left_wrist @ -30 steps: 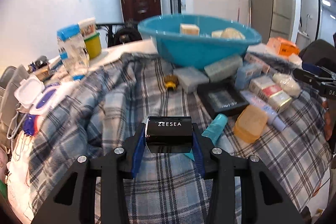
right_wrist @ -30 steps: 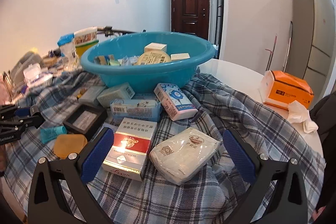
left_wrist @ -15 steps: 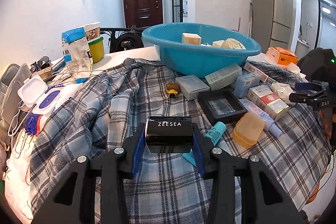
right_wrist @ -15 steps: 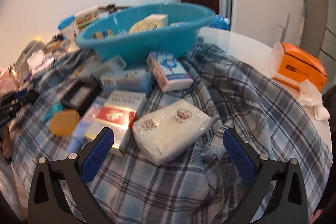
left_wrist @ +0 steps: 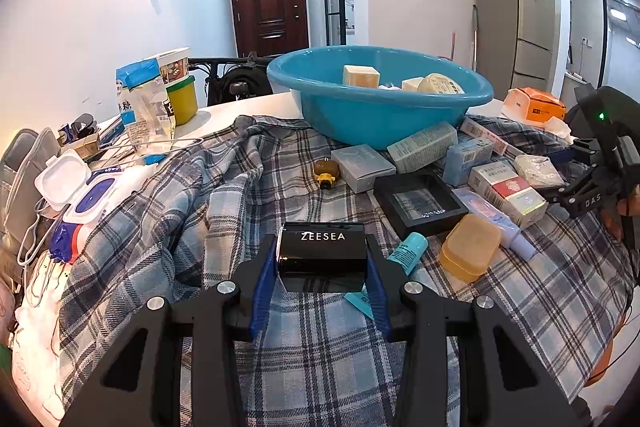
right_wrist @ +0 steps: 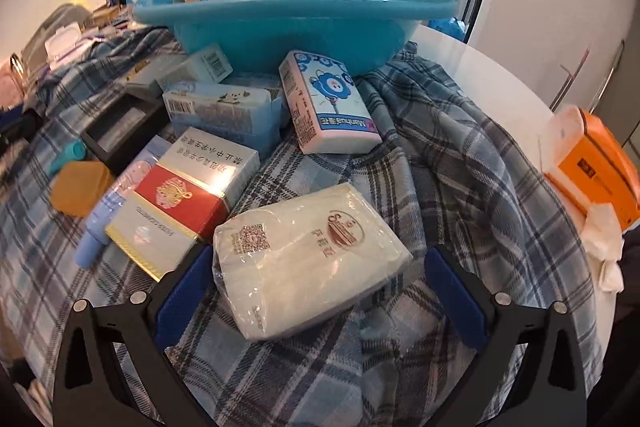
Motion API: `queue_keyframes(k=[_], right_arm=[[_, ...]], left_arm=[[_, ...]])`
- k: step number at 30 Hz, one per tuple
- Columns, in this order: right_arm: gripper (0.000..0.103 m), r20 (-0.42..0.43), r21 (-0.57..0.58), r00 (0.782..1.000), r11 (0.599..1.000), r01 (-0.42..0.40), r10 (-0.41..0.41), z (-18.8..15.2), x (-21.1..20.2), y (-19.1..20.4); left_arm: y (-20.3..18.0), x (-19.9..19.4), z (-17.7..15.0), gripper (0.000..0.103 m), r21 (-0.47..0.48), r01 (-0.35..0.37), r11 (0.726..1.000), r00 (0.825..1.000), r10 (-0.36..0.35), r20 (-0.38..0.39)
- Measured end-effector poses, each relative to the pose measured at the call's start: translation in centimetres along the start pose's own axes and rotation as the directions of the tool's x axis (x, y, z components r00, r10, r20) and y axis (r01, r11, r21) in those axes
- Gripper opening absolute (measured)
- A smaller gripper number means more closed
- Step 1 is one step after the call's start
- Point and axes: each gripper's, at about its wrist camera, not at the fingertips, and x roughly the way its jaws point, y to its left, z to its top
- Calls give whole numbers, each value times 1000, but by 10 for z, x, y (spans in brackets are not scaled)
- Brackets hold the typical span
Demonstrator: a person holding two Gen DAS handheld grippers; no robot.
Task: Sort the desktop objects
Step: 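Lift the ZEESEA box toward the basin while the right gripper grasps the white wrapped soap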
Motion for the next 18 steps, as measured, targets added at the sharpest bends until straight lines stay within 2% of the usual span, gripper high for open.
queue_keyframes(k=[4,5,6,12,18], right_arm=[[100,17,-31,999,999,28,-27,-1,-1,7],[92,24,-37,999,999,29,-28,-1,-2,8],[89,32,-40,999,999,27,-26,-2,-3,8],[85,59,-6,998,1000,19,-19,0,-6,2],[85,127,65,992,998,1,-10,-2,-19,-10]], left_arm=[[-1,0,0,43,0,-5,1000,1000,5,-1],[0,0,0,43,0,-7,1000,1000,7,0],[0,0,0,43,0,-7,1000,1000,7,2],[0,0,-1,43,-4,-13,1000,1000,13,6],[1,0,0,43,-9,-11,1000,1000,11,6]])
